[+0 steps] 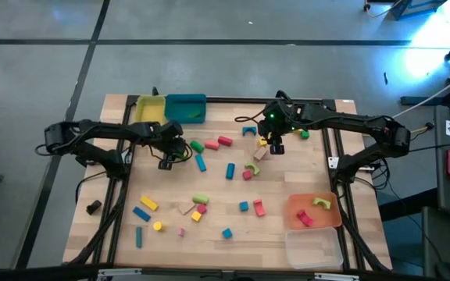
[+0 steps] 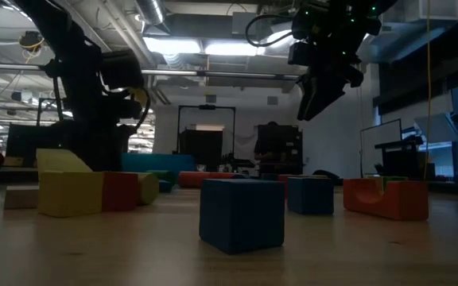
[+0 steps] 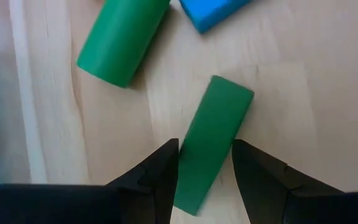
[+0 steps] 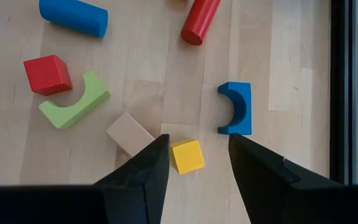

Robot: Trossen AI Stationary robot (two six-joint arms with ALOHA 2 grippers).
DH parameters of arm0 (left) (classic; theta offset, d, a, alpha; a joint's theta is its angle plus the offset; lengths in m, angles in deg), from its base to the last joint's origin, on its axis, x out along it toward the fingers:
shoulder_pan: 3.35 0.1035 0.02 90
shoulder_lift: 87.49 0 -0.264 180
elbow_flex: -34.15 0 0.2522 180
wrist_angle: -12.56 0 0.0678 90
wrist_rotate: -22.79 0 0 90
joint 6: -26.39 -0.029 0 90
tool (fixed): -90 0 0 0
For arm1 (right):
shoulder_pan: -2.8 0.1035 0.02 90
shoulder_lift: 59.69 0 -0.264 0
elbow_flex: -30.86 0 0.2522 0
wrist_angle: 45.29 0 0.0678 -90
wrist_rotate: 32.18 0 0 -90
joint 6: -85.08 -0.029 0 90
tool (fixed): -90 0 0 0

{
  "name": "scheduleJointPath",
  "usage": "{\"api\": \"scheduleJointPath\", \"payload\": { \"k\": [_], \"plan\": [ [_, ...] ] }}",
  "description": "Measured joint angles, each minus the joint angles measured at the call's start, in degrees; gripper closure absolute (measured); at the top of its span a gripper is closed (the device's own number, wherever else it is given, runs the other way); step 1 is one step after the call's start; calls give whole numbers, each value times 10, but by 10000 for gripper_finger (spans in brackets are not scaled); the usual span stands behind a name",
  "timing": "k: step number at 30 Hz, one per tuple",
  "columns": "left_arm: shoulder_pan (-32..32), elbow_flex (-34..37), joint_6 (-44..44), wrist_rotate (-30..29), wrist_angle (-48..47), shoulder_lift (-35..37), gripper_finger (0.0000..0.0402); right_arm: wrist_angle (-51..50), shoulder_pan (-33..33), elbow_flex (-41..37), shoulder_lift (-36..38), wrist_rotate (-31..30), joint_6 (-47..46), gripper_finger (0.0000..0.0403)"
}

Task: Sort blocks by size
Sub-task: Put the green rectangular block into the blue bin

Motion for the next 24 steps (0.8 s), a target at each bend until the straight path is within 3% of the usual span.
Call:
{"api": "scheduleJointPath", "payload": {
  "k": [8,13,16,24],
  "plan": [
    [0,5,41,2,6,-36,262,-1,0,0,0,5,0,235],
    [-1,4,123,2,4,-36,310,-2,0,0,0,48,0,235],
    [-1,-5,191,8,1,-37,314,-5,0,0,0,81,2,235],
    [-1,-66,272,95,2,-39,314,-5,0,0,-3,90,4,235]
  ]
}}
